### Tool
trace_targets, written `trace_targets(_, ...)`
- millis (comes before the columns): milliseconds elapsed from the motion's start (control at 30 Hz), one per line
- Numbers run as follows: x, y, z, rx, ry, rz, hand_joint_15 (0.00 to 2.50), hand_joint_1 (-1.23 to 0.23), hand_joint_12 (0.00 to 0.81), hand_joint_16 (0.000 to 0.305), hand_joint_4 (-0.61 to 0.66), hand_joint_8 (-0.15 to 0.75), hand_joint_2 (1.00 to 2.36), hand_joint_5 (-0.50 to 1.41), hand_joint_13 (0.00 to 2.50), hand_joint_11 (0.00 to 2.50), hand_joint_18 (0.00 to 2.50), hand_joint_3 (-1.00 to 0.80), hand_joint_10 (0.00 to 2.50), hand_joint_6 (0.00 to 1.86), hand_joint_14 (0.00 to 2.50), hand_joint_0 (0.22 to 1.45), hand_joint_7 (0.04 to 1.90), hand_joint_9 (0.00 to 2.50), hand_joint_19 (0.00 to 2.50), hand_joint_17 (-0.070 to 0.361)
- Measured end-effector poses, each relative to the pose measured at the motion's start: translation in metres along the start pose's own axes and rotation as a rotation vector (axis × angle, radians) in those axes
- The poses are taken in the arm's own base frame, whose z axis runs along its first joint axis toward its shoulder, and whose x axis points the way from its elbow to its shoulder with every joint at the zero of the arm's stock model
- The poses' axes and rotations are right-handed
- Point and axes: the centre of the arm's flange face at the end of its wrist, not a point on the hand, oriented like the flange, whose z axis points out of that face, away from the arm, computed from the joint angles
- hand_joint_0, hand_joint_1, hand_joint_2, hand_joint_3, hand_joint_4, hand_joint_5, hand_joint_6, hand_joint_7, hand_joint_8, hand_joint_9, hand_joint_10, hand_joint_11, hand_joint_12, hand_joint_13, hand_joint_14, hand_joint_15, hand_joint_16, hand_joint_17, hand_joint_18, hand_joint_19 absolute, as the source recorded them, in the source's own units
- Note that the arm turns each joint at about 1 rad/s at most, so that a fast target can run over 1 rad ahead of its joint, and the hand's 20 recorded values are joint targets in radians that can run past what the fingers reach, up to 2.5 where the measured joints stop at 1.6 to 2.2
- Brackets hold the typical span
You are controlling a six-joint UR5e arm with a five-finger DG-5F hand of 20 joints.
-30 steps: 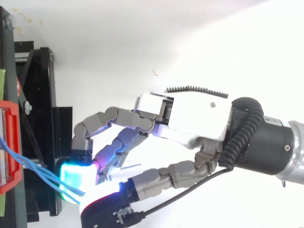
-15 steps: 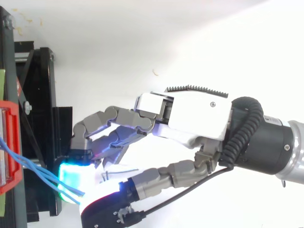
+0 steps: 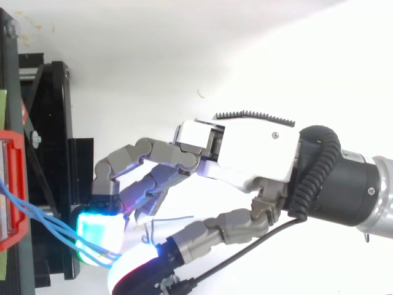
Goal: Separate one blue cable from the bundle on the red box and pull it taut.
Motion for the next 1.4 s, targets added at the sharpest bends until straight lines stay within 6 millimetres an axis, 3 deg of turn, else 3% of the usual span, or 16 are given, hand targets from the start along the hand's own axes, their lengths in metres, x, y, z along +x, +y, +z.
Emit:
trace_targets(167, 0.000, 0.000, 0.000, 0.000, 0.000, 0.000, 0.42, -0.63, 0.354, 0.049, 0.01, 0.297, 1.00, -0.14, 0.87, 0.63, 0.86, -0.50, 0.02, 0.80, 0.01, 0.59, 1.16, 1.02, 0.67, 0.111)
trace_targets(633, -0.003, -0.001, 0.000, 0.013, 0.001, -0.006, 0.43, -0.58, 0.361, 0.052, 0.02, 0.317, 1.00, -0.11, 0.97, 0.66, 0.96, -0.50, 0.02, 0.76, 0.01, 0.56, 1.24, 1.16, 0.67, 0.116)
trace_targets(767, -0.005, -0.002, -0.001, 0.025, 0.009, 0.000, 0.43, -0.68, 0.356, 0.050, 0.00, 0.317, 1.00, -0.12, 0.97, 0.68, 0.95, -0.47, 0.02, 0.77, 0.01, 0.61, 1.23, 1.15, 0.67, 0.113)
trace_targets(1033, -0.008, -0.005, -0.003, 0.052, 0.022, 0.017, 0.43, -0.88, 0.362, 0.049, -0.04, 0.300, 1.02, -0.18, 0.92, 0.67, 0.90, -0.24, 0.02, 0.83, 0.01, 0.66, 1.12, 0.97, 0.63, 0.110)
trace_targets(1200, -0.009, -0.003, -0.004, 0.058, 0.020, 0.022, 0.42, -0.90, 0.362, 0.049, -0.03, 0.294, 1.02, -0.20, 0.90, 0.66, 0.88, -0.15, 0.02, 0.84, 0.01, 0.72, 1.07, 0.93, 0.62, 0.110)
trace_targets(1400, -0.015, 0.003, -0.008, 0.078, 0.015, 0.021, 0.41, -0.90, 0.361, 0.048, -0.03, 0.298, 1.02, -0.20, 0.87, 0.64, 0.84, -0.19, 0.02, 0.84, 0.01, 0.79, 1.05, 0.91, 0.63, 0.109)
